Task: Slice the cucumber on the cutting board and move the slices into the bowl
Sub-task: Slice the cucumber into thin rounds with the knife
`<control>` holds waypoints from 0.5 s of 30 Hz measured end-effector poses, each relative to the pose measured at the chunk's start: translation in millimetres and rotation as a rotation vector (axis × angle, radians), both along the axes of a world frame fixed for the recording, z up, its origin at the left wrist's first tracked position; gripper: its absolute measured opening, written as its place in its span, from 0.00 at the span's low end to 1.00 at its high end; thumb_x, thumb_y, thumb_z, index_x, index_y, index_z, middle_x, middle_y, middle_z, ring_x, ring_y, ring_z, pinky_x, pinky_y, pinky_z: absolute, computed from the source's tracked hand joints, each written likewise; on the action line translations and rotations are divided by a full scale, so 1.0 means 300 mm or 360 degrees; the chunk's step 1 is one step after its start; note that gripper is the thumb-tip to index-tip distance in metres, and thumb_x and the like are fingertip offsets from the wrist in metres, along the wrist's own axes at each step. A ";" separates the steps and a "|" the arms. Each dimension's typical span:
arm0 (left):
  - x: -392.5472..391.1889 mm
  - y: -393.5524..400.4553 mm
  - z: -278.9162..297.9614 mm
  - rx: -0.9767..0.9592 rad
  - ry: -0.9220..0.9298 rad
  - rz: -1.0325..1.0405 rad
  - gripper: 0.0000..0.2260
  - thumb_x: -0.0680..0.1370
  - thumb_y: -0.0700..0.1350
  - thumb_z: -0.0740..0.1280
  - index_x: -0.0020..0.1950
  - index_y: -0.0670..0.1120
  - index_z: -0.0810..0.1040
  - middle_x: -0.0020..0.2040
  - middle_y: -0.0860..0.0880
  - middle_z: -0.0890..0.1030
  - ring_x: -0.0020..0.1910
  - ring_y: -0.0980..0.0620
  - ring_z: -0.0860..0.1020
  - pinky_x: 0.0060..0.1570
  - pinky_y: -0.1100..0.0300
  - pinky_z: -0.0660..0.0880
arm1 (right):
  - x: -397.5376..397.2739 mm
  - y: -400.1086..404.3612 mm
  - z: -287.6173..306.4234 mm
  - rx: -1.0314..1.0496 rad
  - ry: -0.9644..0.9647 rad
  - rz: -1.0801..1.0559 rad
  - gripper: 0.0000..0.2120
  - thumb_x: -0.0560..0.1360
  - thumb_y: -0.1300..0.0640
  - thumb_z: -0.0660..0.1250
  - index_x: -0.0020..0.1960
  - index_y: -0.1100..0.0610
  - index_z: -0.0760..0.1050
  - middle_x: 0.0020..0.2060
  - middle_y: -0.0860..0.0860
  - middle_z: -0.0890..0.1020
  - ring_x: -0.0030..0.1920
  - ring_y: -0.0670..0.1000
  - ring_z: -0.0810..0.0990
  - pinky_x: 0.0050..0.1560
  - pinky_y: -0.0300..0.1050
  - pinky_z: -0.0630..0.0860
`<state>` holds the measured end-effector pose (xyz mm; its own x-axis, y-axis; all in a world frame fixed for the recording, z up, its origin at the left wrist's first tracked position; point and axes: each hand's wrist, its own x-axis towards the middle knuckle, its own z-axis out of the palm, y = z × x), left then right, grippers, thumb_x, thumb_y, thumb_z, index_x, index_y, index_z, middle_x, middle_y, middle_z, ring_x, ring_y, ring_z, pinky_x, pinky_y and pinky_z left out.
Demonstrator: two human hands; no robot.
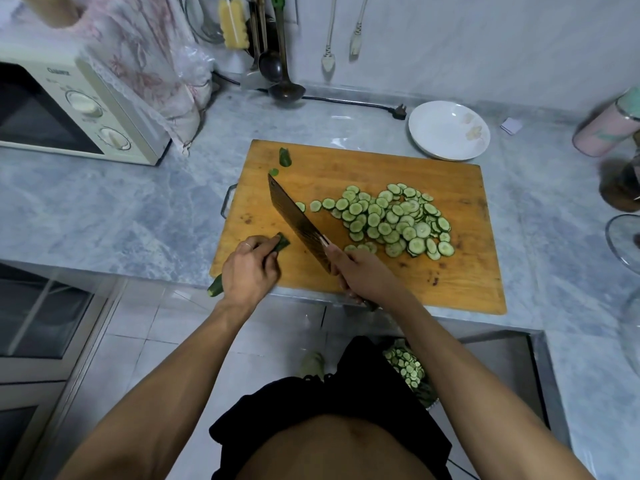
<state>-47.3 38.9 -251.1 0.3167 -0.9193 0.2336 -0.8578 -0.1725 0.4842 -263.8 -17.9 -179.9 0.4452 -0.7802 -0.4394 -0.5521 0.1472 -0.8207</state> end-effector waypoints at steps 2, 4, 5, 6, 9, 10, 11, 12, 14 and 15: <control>-0.002 -0.004 -0.002 -0.0032 0.0009 -0.0077 0.14 0.75 0.40 0.68 0.59 0.49 0.83 0.54 0.51 0.82 0.50 0.45 0.80 0.41 0.55 0.76 | -0.011 0.008 0.006 0.0039 -0.0078 -0.0084 0.28 0.81 0.36 0.54 0.39 0.59 0.73 0.28 0.54 0.75 0.24 0.50 0.71 0.24 0.40 0.68; -0.010 -0.015 -0.005 -0.0071 -0.0021 -0.0186 0.15 0.73 0.39 0.67 0.58 0.49 0.84 0.54 0.51 0.83 0.48 0.46 0.80 0.40 0.55 0.78 | -0.027 0.020 0.004 0.0066 -0.0141 -0.0188 0.27 0.81 0.38 0.55 0.35 0.58 0.72 0.27 0.54 0.74 0.23 0.50 0.70 0.24 0.40 0.68; -0.014 -0.022 -0.006 -0.0080 -0.0039 -0.0214 0.16 0.72 0.38 0.67 0.57 0.49 0.84 0.53 0.51 0.83 0.47 0.46 0.80 0.39 0.55 0.78 | -0.034 0.024 0.003 0.0064 -0.0146 -0.0239 0.27 0.81 0.38 0.55 0.34 0.57 0.71 0.26 0.53 0.74 0.23 0.50 0.70 0.23 0.40 0.68; -0.018 -0.027 -0.008 -0.0086 -0.0049 -0.0217 0.16 0.72 0.37 0.67 0.57 0.48 0.84 0.53 0.51 0.83 0.47 0.46 0.81 0.39 0.55 0.78 | -0.041 0.025 0.000 0.0049 -0.0141 -0.0284 0.27 0.82 0.39 0.55 0.33 0.57 0.71 0.25 0.53 0.74 0.23 0.50 0.70 0.23 0.40 0.67; -0.021 -0.032 -0.024 -0.0103 -0.0066 -0.0212 0.17 0.71 0.37 0.66 0.58 0.49 0.84 0.54 0.50 0.83 0.45 0.46 0.81 0.39 0.54 0.78 | -0.056 0.024 -0.008 -0.0045 -0.0101 -0.0370 0.29 0.82 0.40 0.55 0.31 0.57 0.71 0.23 0.53 0.74 0.22 0.51 0.71 0.24 0.41 0.68; -0.020 -0.029 -0.031 -0.0106 -0.0078 -0.0223 0.18 0.72 0.37 0.65 0.58 0.49 0.84 0.55 0.50 0.83 0.45 0.46 0.81 0.39 0.54 0.78 | -0.058 0.023 -0.009 -0.0059 -0.0085 -0.0374 0.29 0.82 0.40 0.54 0.31 0.57 0.71 0.23 0.53 0.74 0.23 0.52 0.72 0.25 0.42 0.69; -0.018 -0.026 -0.038 -0.0109 -0.0089 -0.0234 0.18 0.72 0.38 0.65 0.59 0.49 0.83 0.55 0.50 0.82 0.44 0.46 0.81 0.39 0.55 0.77 | -0.057 0.022 -0.006 -0.0047 -0.0065 -0.0364 0.29 0.82 0.39 0.54 0.32 0.58 0.71 0.24 0.54 0.75 0.23 0.52 0.73 0.25 0.42 0.69; -0.014 -0.024 -0.044 -0.0112 -0.0096 -0.0242 0.17 0.73 0.38 0.66 0.59 0.50 0.83 0.56 0.51 0.82 0.44 0.46 0.81 0.39 0.56 0.76 | -0.055 0.021 0.001 -0.0004 -0.0038 -0.0339 0.28 0.82 0.39 0.53 0.34 0.58 0.72 0.25 0.54 0.76 0.24 0.52 0.73 0.26 0.42 0.70; -0.005 -0.022 -0.055 -0.0125 -0.0103 -0.0249 0.16 0.75 0.39 0.67 0.60 0.51 0.83 0.57 0.52 0.82 0.45 0.48 0.81 0.40 0.57 0.75 | -0.047 0.012 0.023 0.0157 0.0019 -0.0290 0.27 0.81 0.38 0.54 0.39 0.59 0.74 0.27 0.54 0.76 0.25 0.52 0.74 0.25 0.41 0.70; -0.003 -0.021 -0.059 -0.0134 -0.0106 -0.0253 0.15 0.75 0.40 0.68 0.60 0.51 0.82 0.57 0.52 0.81 0.45 0.48 0.81 0.40 0.57 0.75 | -0.039 0.007 0.035 0.0244 0.0041 -0.0287 0.27 0.81 0.38 0.55 0.41 0.59 0.74 0.28 0.54 0.77 0.25 0.51 0.74 0.25 0.40 0.70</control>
